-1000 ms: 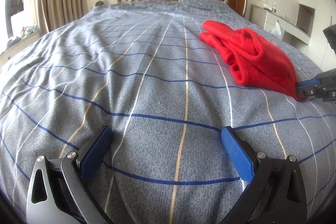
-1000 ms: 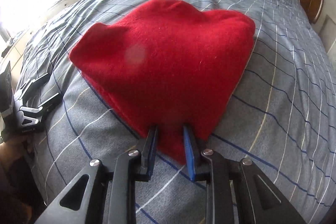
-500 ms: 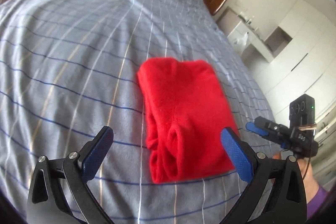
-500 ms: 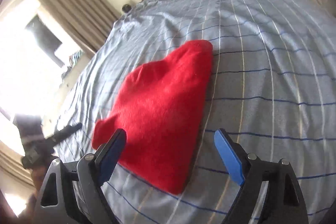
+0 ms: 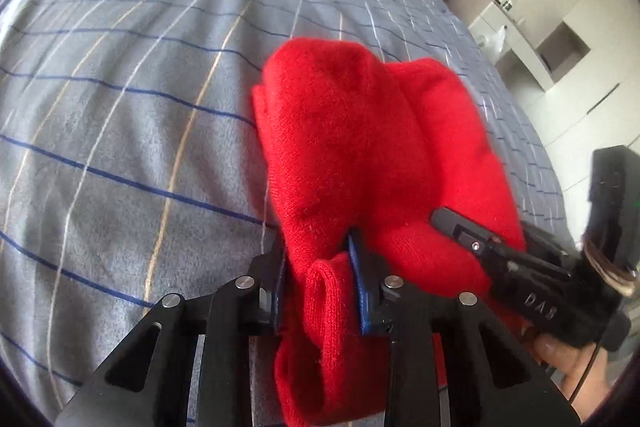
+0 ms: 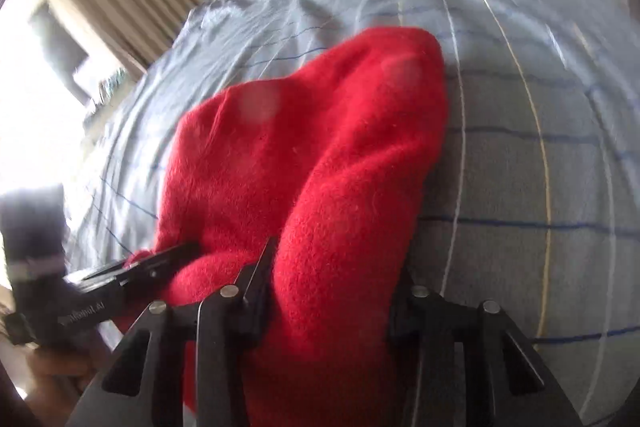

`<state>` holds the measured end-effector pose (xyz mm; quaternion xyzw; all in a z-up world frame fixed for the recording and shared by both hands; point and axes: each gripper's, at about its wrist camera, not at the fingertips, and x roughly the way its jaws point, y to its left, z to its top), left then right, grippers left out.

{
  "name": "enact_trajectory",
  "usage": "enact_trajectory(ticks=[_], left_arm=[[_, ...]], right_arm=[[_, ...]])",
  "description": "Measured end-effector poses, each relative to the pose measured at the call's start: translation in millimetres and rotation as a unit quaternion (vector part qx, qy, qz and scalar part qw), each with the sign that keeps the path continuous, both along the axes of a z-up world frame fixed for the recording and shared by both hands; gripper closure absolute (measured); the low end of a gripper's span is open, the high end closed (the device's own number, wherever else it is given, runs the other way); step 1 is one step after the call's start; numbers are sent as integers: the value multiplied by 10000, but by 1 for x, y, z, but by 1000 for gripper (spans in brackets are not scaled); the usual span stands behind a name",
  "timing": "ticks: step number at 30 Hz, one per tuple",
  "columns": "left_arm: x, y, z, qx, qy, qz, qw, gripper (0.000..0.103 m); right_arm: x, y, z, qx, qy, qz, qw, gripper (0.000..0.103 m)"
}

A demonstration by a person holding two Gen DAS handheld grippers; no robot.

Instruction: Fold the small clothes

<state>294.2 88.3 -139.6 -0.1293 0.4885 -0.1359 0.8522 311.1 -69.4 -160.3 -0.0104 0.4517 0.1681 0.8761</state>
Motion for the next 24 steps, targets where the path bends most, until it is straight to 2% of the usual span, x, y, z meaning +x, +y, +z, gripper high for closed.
enact_trajectory(ticks=[1, 2, 4, 8, 12, 15, 16, 17, 18, 20, 21, 22, 23, 24], left_arm=[[-4, -3, 3, 109, -94, -25, 9999, 81], [-6, -3, 6, 165, -165, -22, 9997, 83], [-11, 0, 16, 144, -295, 4, 9995, 84], [-14, 4, 52, 143, -709, 4, 9974, 85], [-16, 11, 104, 178, -1304, 19, 9913, 85], [-14, 16, 127, 142, -1512, 49, 9884, 84], [-12, 18, 124, 143, -1456, 46, 9892, 82], [-9, 18, 116, 159, -1324, 48, 9911, 76], [-8, 20, 101, 209, -1129, 88, 9934, 65], [-10, 25, 63, 483, -721, 229, 9960, 46], [-18, 28, 45, 676, -562, 290, 9957, 44], [-31, 30, 33, 828, -487, 318, 9949, 44], [-46, 33, 26, 889, -512, 305, 9943, 38], [-62, 35, 23, 948, -613, 306, 9931, 26]], right_arm=[[-7, 15, 5, -497, -296, 180, 9982, 68], [-12, 24, 8, -788, -477, 286, 9953, 69], [-17, 31, 14, -954, -720, 356, 9922, 71], [-26, 28, 46, -752, -1167, 308, 9898, 72], [-26, 28, 96, -367, -1745, 235, 9837, 72], [-18, 25, 118, 125, -1843, 144, 9827, 72], [-14, 21, 118, 319, -1729, 102, 9844, 72], [-10, 18, 113, 481, -1541, 78, 9869, 71], [-8, 14, 102, 559, -1292, 61, 9900, 65], [-4, 5, 65, 460, -536, -18, 9975, 49], [-8, 0, 50, 322, -340, -96, 9989, 33], [-17, -8, 36, 172, -271, -177, 9993, 26], [-27, -17, 27, 73, -272, -228, 9993, 26], [-37, -25, 21, 36, -289, -255, 9992, 25]])
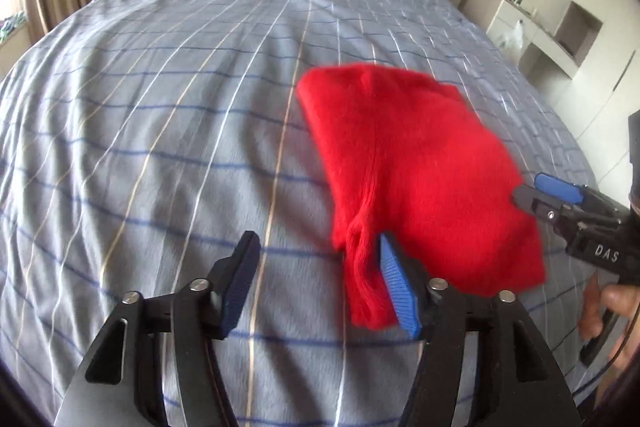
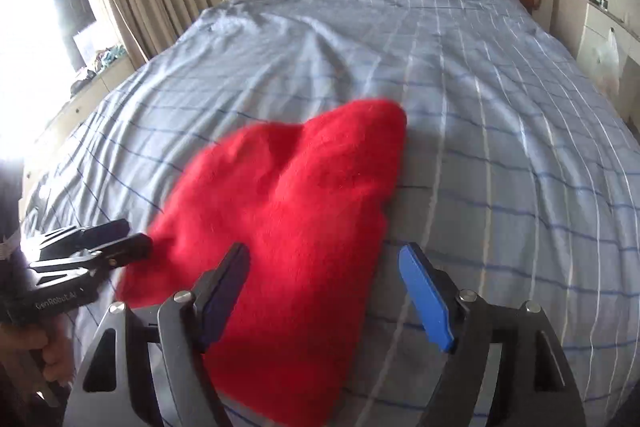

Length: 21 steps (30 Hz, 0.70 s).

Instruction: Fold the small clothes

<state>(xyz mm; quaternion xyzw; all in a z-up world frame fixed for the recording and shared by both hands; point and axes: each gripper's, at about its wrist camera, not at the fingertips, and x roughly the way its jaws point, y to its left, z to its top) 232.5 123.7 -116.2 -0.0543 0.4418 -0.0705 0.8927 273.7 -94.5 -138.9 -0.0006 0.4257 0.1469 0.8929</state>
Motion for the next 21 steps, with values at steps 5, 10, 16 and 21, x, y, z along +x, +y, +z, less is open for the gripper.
enact_trajectory(ticks=[5, 10, 16, 21], left_arm=[[-68, -10, 23, 995, -829, 213, 9913, 1], [-92, -26, 44, 1598, -924, 533, 9814, 1], [-116, -41, 65, 1745, -1105, 761, 9755, 1], [-130, -49, 73, 1657, -1094, 819, 9766, 1]], right_arm=[[-62, -24, 5, -381, -254, -60, 9989, 15], [-105, -19, 33, -481, -517, 10, 9975, 11], [-136, -3, 55, -562, -687, 56, 9960, 8], [-152, 4, 68, -587, -720, 55, 9957, 4]])
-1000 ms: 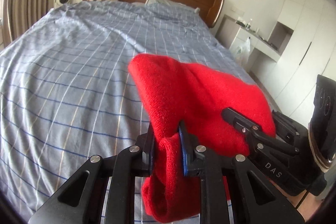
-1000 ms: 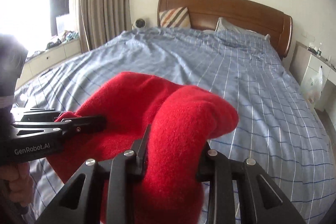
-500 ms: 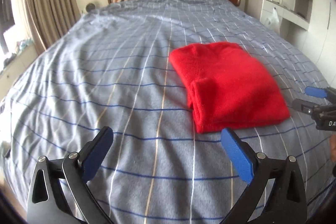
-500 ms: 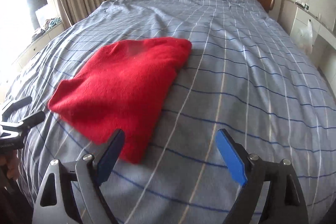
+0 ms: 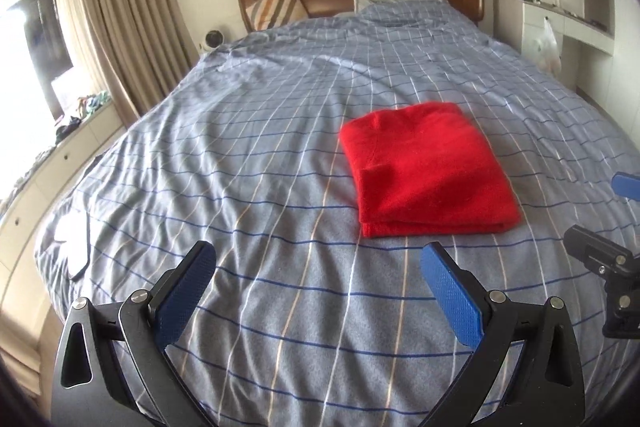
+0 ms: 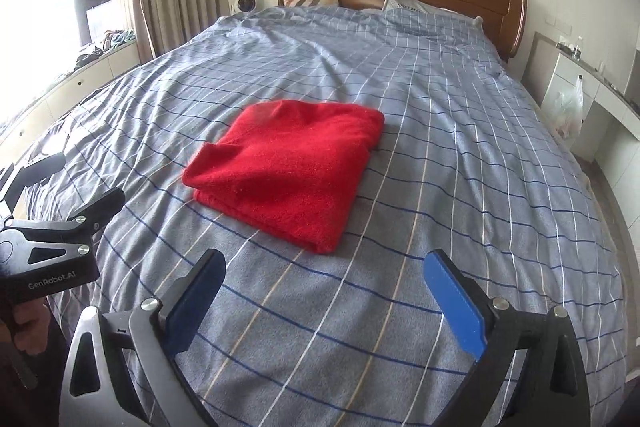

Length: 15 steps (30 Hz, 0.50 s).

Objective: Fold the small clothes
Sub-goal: 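Open both grippers and withdraw them from the folded sweater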

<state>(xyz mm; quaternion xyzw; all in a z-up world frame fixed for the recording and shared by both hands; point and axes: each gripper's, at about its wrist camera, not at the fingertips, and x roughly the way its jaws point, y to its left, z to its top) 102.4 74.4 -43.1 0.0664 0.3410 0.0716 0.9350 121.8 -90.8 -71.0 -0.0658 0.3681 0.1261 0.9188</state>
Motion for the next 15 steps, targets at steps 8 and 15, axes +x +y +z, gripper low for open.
enact_trajectory(ticks=[8, 15], left_arm=[[-12, -9, -2, -76, 296, -115, 9995, 1], [-29, -3, 8, -376, 286, -100, 9988, 0]], right_arm=[[-24, 3, 12, 99, 12, -67, 9999, 1], [-37, 10, 19, -15, 144, -94, 9999, 1]])
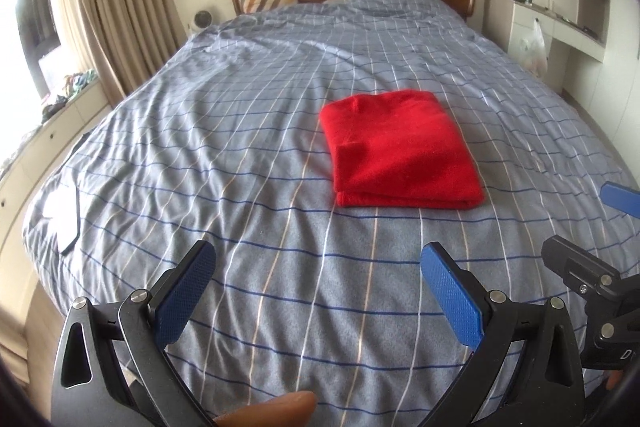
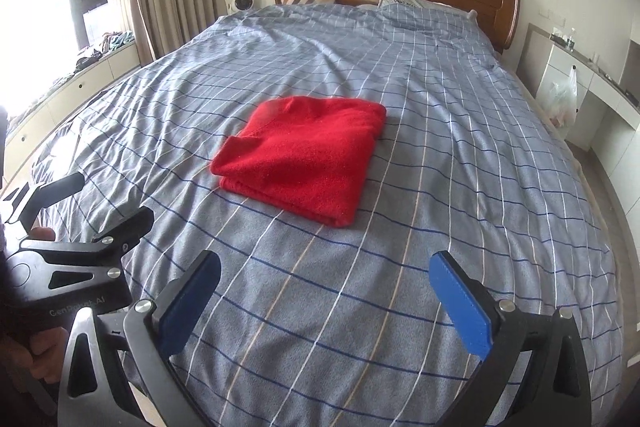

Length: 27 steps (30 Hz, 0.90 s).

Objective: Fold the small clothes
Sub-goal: 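Open both grippers and withdraw them from the folded sweater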

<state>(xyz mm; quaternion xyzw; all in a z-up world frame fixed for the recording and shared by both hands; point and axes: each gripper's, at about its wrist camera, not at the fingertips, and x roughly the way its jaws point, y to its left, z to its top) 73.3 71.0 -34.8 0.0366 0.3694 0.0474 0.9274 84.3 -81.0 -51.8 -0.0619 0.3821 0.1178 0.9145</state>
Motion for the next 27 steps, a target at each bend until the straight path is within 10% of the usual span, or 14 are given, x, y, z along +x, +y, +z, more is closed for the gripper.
enact_trajectory(ticks=[27], left_arm=[[-6, 8, 22, -354, -246, 25, 9991, 0]], right_arm=[[-6, 12, 15, -379, -167, -114, 9991, 1]])
